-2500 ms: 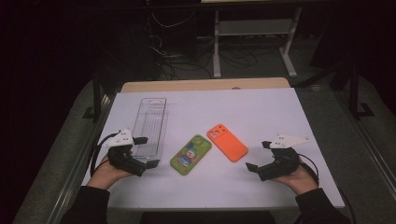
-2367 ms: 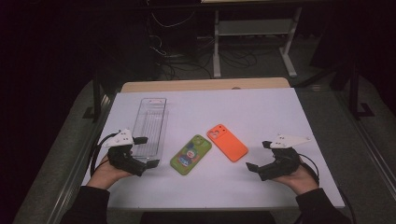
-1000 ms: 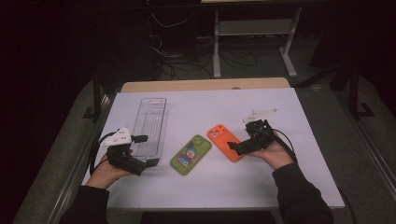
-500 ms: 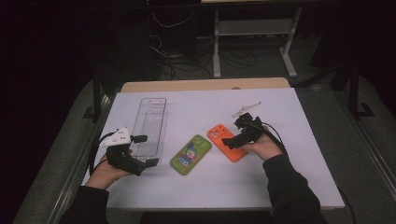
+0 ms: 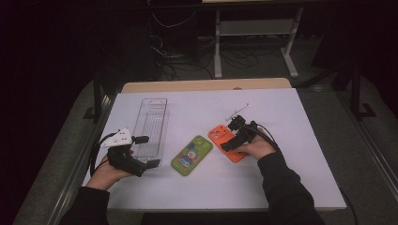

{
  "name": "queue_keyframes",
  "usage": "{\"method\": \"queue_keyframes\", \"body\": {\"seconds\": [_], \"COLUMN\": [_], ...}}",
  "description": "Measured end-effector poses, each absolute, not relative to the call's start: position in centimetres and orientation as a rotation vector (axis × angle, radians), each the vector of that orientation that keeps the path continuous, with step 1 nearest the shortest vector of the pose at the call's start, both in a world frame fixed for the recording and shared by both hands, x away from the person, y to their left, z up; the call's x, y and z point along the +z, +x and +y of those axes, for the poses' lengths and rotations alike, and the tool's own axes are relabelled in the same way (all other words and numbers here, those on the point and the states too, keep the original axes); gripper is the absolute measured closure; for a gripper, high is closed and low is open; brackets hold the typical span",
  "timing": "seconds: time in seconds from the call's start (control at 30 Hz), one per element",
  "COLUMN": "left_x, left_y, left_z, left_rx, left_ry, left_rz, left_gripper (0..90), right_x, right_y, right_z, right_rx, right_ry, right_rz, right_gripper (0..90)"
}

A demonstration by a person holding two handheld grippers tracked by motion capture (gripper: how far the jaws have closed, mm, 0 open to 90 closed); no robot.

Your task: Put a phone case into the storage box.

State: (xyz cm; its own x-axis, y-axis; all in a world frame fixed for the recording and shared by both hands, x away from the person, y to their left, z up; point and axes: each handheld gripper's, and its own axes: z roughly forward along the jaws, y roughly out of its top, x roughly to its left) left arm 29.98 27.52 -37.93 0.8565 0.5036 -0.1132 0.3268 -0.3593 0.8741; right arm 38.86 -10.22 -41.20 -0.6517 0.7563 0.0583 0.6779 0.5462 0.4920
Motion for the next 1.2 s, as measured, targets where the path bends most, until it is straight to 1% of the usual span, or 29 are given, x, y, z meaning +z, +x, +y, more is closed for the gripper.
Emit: {"method": "queue_keyframes", "body": {"seconds": [0.4,0.53,0.77,1.2], "left_x": [-38.0,-38.0,-38.0,-38.0], "left_y": [30.0,30.0,29.9,29.9], "left_z": [27.5,27.5,27.4,27.4], "left_rx": [0.208,0.205,0.202,0.200], "left_ry": [1.974,1.974,1.976,1.987], "left_rz": [0.609,0.608,0.608,0.601], "left_gripper": [0.0,0.0,0.0,0.0], "right_x": [-43.0,-43.3,-43.5,-43.6], "right_y": [39.2,39.2,39.1,38.9], "right_z": [-9.3,-9.3,-9.2,-9.2], "right_rx": [0.608,0.588,0.559,0.557], "right_ry": [1.243,1.251,1.238,1.223], "right_rz": [2.657,2.666,2.683,2.683], "right_gripper": [0.5,3.4,6.4,8.6]}}
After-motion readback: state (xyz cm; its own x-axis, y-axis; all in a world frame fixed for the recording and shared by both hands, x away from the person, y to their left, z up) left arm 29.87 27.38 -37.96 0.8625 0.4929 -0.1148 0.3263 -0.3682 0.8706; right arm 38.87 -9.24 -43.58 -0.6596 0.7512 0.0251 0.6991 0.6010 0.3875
